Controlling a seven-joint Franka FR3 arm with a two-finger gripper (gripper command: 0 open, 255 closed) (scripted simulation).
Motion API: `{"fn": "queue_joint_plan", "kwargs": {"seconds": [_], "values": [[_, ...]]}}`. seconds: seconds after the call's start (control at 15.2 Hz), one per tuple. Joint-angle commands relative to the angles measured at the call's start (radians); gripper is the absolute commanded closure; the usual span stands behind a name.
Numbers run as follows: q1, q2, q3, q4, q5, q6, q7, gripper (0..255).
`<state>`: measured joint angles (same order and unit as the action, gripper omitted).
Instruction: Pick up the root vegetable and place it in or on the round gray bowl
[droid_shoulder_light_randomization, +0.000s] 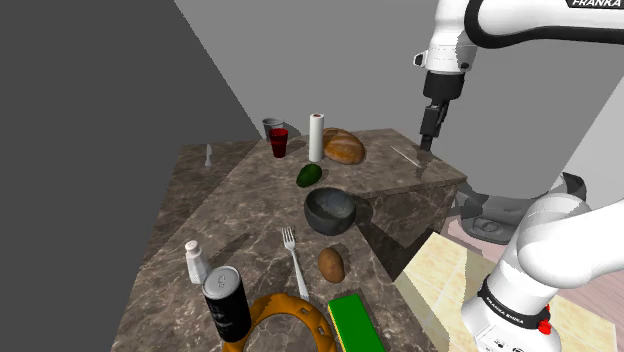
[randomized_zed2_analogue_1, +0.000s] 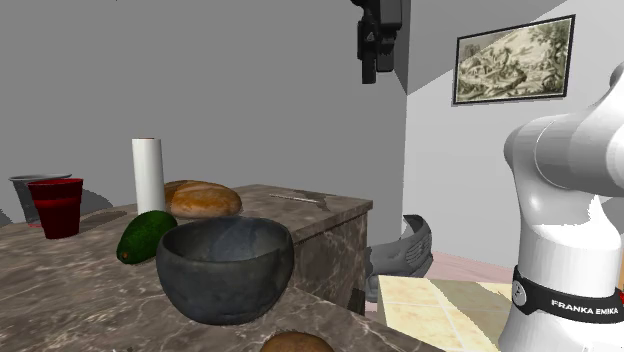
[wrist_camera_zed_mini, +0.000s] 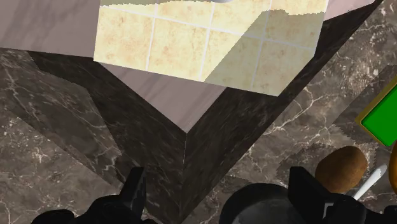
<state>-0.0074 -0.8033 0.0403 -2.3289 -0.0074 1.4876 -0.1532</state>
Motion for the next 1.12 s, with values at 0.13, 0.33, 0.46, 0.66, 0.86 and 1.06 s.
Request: {"fn": "queue_joint_plan", "kwargs": {"seconds": [0.13, 0.33, 0.46, 0.66, 0.86, 1.06], "values": [[0.002, 0.012, 0.053, -0.026, 0.026, 0.024, 0.073, 0], [0.006, 0.044, 0.132, -0.054, 0.066, 0.063, 0.183, 0], [0.008, 0.075, 0.185, -0.065, 0.090, 0.091, 0.255, 0], [0.009, 0.136, 0.265, -0.070, 0.123, 0.136, 0.365, 0], [0.005, 0.214, 0.343, -0.062, 0.147, 0.184, 0.476, 0], [-0.005, 0.308, 0.421, -0.040, 0.159, 0.234, 0.589, 0]]}}
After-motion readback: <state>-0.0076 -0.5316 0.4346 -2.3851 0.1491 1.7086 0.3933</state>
